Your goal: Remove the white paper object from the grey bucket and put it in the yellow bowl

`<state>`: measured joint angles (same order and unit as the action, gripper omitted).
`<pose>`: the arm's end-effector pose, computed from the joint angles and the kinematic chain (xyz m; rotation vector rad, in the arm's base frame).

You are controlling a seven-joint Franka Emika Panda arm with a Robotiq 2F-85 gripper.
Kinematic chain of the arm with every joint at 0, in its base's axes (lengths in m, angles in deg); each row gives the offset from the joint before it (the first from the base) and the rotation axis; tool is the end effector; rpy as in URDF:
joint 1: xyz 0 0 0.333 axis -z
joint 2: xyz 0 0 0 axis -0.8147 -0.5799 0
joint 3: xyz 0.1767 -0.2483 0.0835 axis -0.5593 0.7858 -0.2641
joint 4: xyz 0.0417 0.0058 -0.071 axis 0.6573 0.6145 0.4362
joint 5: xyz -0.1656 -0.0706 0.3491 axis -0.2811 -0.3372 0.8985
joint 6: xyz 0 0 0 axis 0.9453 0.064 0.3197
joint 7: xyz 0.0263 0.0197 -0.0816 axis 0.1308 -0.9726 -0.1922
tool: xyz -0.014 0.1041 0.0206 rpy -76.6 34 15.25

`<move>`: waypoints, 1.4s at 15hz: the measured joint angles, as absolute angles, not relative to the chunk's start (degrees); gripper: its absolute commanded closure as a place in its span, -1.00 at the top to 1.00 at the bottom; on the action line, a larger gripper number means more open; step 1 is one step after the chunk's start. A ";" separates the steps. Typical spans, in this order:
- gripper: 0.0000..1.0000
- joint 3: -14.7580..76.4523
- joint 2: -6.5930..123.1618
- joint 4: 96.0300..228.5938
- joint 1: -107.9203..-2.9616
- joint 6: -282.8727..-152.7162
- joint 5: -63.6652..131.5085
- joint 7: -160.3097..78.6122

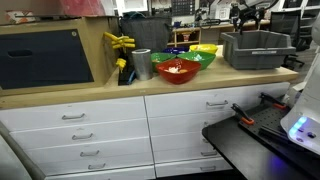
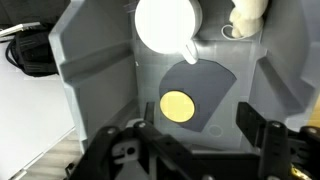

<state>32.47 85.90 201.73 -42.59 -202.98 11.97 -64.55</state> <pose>0.4516 -0.1654 0.4285 2.6710 -0.7928 0.0270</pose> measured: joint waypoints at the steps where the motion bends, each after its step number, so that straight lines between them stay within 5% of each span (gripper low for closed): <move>1: 1.00 31.74 86.59 200.79 -43.13 -200.20 12.14 -64.47; 21: 1.00 29.49 88.76 192.66 -50.38 -176.46 34.03 -49.82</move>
